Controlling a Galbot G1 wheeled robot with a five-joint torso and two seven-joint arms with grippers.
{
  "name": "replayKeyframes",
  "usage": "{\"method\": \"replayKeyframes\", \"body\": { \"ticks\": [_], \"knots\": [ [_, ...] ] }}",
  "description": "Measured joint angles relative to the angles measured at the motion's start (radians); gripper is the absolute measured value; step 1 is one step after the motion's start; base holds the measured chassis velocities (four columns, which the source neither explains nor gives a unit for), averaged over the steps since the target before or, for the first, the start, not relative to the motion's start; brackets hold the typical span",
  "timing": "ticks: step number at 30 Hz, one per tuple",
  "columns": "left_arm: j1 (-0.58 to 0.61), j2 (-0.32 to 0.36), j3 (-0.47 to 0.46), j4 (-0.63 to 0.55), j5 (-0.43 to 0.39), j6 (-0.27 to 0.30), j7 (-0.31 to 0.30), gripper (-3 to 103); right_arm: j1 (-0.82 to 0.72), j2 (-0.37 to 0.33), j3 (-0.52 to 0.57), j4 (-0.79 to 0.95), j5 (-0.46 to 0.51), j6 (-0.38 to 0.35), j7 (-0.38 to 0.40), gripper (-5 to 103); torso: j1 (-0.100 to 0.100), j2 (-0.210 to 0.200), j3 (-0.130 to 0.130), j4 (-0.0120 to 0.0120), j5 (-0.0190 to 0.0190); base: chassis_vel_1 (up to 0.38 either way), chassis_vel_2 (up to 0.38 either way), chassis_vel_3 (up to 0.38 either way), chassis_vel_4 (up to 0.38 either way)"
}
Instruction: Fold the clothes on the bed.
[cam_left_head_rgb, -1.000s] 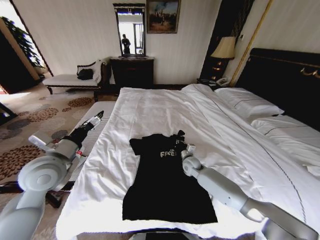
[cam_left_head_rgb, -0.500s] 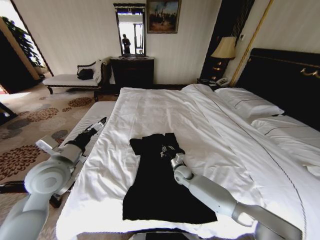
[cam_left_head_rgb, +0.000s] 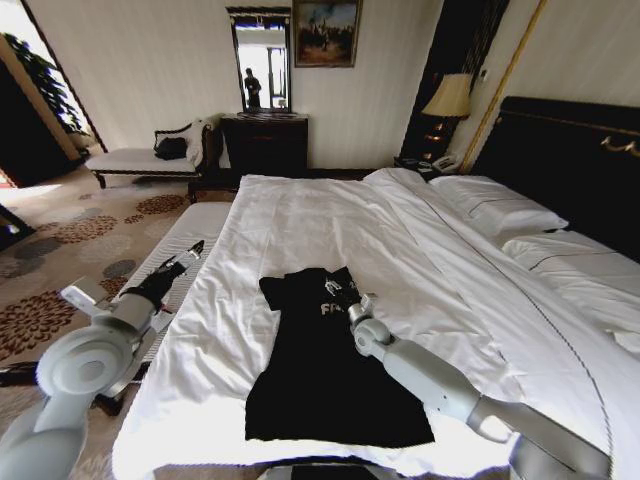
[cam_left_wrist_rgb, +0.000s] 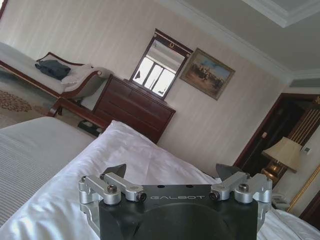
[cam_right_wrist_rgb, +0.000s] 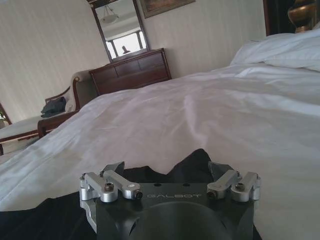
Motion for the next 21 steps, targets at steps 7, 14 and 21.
{"method": "replayKeyframes", "body": {
  "ticks": [7,14,21],
  "knots": [
    [0.003,0.033,-0.027,0.001,-0.022,0.003,0.000,100,0.024,-0.007,-0.008,-0.005,0.077,-0.077,0.076,100,0.000,0.000,0.000,0.0002,0.0000,0.000,0.000,0.000,0.000],
    [0.007,0.028,-0.028,0.022,-0.019,0.005,0.003,100,-0.024,-0.044,0.115,0.151,0.236,-0.121,0.302,100,0.000,0.000,0.000,0.0000,0.0000,0.000,0.000,0.000,0.000],
    [-0.001,0.019,-0.007,0.032,0.001,0.005,0.004,100,-0.134,-0.078,0.254,0.302,0.398,-0.195,0.453,100,0.000,0.000,0.000,-0.0002,-0.0001,0.000,0.000,0.000,0.000]
  ]
}}
